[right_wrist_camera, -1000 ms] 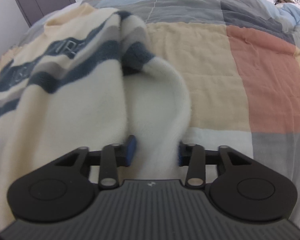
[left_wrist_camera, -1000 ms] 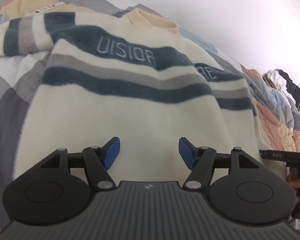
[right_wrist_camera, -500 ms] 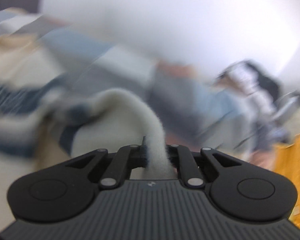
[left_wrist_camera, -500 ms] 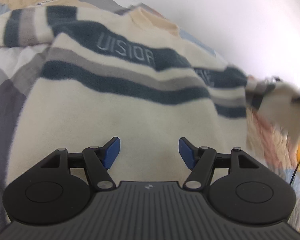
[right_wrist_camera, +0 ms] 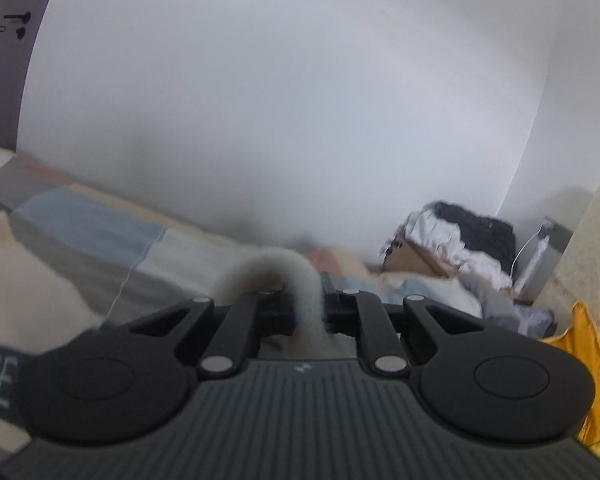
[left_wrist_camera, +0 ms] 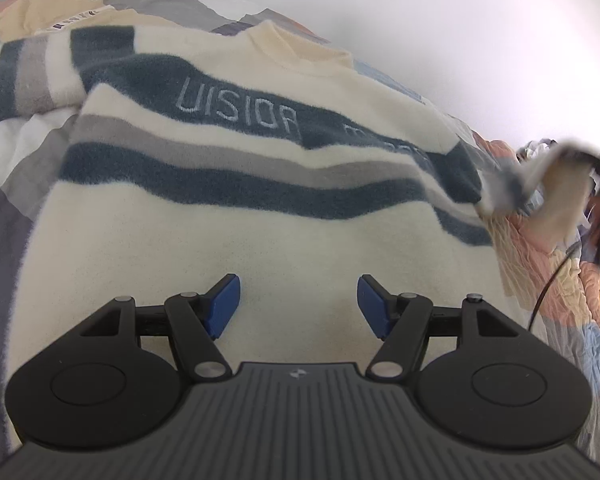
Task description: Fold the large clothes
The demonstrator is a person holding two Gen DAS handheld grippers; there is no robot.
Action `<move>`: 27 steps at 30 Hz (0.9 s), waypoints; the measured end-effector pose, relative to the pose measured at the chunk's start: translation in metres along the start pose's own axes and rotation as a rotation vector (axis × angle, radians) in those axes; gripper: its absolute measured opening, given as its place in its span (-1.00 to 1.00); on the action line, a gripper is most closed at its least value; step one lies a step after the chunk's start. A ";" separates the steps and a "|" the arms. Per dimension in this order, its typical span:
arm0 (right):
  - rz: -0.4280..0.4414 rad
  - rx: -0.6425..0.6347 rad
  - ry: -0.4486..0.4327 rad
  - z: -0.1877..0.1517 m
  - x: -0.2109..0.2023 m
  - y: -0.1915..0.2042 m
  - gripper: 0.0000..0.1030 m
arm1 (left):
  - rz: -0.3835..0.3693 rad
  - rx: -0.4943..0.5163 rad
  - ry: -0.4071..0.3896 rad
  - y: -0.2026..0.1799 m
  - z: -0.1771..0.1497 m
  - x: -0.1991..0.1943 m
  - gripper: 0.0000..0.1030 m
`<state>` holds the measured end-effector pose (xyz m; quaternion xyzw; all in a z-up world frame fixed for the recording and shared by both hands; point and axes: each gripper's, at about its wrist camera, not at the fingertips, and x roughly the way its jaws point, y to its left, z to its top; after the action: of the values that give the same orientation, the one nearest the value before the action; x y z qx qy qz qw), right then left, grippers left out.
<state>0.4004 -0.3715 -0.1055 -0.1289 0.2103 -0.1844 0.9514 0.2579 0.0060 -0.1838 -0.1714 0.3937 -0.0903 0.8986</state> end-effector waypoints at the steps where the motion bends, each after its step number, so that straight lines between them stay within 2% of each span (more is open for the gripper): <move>1: 0.008 0.003 0.034 -0.018 0.003 0.003 -0.74 | -0.001 0.000 0.000 0.000 0.000 0.000 0.36; 3: 0.025 0.038 0.089 -0.049 0.003 0.008 -0.74 | -0.002 -0.003 0.001 0.000 -0.001 -0.001 0.36; 5: 0.083 0.104 0.113 -0.071 -0.001 0.009 -0.71 | -0.005 -0.008 0.002 0.001 -0.001 -0.002 0.36; 7: 0.142 0.189 0.135 -0.085 -0.008 0.008 -0.70 | -0.008 -0.020 0.005 0.002 -0.001 -0.002 0.36; 9: 0.173 0.295 0.166 -0.094 -0.018 0.008 -0.59 | -0.013 -0.035 0.008 0.004 -0.001 -0.004 0.36; 10: 0.196 0.339 0.193 -0.096 -0.019 0.005 -0.28 | -0.013 -0.039 0.008 0.005 -0.002 -0.006 0.36; 11: 0.220 0.393 0.215 -0.098 -0.021 0.001 0.13 | -0.011 -0.042 0.009 0.005 -0.003 -0.008 0.36; 13: 0.272 0.490 0.228 -0.103 -0.032 -0.006 0.44 | -0.007 -0.042 0.012 0.005 -0.005 -0.011 0.36; 16: 0.306 0.603 0.231 -0.105 -0.043 -0.025 0.41 | 0.000 -0.039 0.016 0.004 -0.007 -0.015 0.36; 27: 0.154 1.133 0.241 -0.154 -0.052 -0.096 0.45 | -0.013 -0.112 0.023 0.014 -0.008 -0.021 0.36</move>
<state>0.2589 -0.4626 -0.1918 0.4375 0.1944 -0.2117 0.8521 0.2385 0.0227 -0.1801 -0.2230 0.4073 -0.0761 0.8824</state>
